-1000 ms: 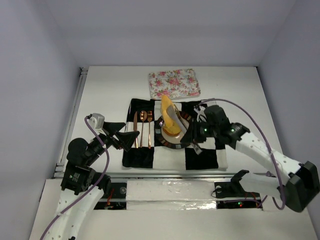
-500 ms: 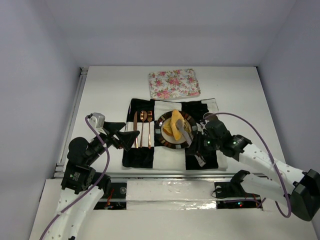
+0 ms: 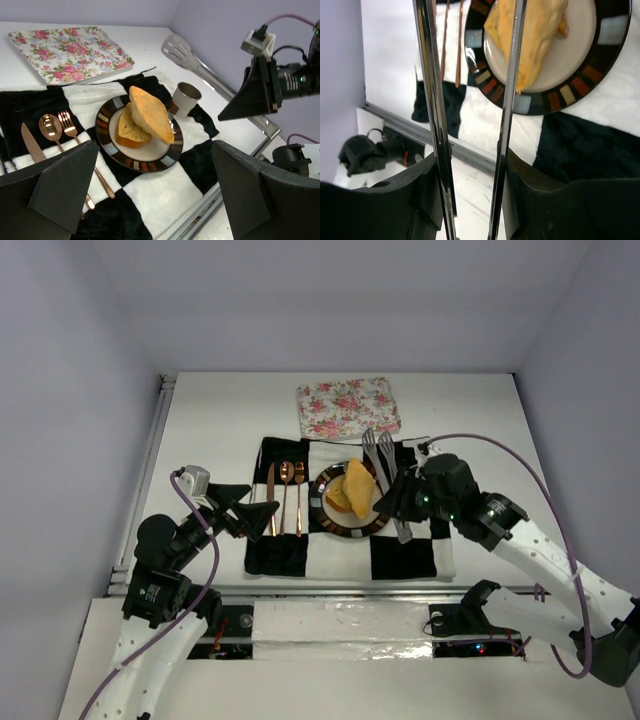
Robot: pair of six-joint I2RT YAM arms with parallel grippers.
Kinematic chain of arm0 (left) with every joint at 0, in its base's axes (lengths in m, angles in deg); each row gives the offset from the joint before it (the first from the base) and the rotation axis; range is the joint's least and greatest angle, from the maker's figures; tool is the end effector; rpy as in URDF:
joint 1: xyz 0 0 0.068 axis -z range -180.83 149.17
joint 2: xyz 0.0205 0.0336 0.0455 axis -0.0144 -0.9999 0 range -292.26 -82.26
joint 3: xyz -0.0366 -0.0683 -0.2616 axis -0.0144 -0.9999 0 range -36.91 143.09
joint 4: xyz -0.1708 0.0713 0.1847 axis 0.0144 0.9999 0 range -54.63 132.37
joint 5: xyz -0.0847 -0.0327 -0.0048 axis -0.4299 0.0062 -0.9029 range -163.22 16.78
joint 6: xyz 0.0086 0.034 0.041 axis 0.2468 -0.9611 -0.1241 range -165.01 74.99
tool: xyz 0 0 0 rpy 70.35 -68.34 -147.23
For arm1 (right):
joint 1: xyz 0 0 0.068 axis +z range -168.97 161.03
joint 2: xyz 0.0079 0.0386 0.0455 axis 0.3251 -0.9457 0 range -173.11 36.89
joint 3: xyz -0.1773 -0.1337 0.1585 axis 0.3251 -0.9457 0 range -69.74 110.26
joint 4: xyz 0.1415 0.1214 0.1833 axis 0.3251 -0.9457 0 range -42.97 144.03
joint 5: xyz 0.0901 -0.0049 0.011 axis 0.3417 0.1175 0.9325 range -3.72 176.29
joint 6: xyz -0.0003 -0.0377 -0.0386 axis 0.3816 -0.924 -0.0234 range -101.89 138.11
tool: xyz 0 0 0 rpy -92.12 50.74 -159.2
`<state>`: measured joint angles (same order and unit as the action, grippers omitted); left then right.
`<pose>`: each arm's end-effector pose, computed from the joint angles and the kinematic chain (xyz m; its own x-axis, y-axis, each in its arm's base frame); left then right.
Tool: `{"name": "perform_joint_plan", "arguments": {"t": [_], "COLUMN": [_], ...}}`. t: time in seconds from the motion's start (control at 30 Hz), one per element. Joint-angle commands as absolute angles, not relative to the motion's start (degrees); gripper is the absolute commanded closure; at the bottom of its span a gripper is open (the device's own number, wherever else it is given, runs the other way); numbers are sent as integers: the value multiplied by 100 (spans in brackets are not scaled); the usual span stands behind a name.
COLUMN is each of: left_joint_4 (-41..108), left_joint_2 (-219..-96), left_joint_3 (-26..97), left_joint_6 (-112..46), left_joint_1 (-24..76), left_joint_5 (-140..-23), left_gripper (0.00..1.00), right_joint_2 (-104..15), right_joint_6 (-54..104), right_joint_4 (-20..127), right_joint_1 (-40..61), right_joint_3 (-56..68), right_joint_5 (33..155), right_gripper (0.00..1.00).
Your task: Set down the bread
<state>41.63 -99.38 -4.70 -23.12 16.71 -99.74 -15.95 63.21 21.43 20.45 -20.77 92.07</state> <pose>0.0841 -0.0433 0.3293 -0.1217 -0.3115 -0.9424 0.6952 0.6510 -0.3049 0.1500 0.1279 0.3021 -0.8160 0.2416 -0.5251 -0.1648 0.7735 0.6120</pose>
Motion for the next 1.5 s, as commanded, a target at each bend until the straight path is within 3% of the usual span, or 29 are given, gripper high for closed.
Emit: {"name": "perform_joint_plan", "arguments": {"t": [0.0,0.2,0.37,0.77,1.07,1.47], "left_joint_4": [3898,3924,3924,3906,3898,3915], "left_joint_2": [-9878,-9755,-9650,-9702,-9764,-9790], "left_joint_3": [-526,-518,-509,-518,-518,-500], "left_joint_6": [-2330,-2339,-2348,-2357,-2357,-2357], "left_joint_1": [1693,1693,1693,1693,1693,1693], "left_joint_5": [-10020,-9976,-9985,-10011,-10038,-10011], "left_gripper": [1,1,1,1,1,1], "right_joint_2": [-2021,-3235,-4975,-7191,-7860,-7510], "right_joint_6": [6031,5204,5080,3131,2690,3146], "right_joint_4": [2064,2239,2564,2187,2424,2415], "right_joint_1": [1683,-242,-1587,-2477,-2600,-2600], "right_joint_3": [-1325,-331,354,1621,1700,1964], "right_joint_5": [8269,8250,8522,8172,8180,8215], "right_gripper": [54,56,58,58,42,4]}}
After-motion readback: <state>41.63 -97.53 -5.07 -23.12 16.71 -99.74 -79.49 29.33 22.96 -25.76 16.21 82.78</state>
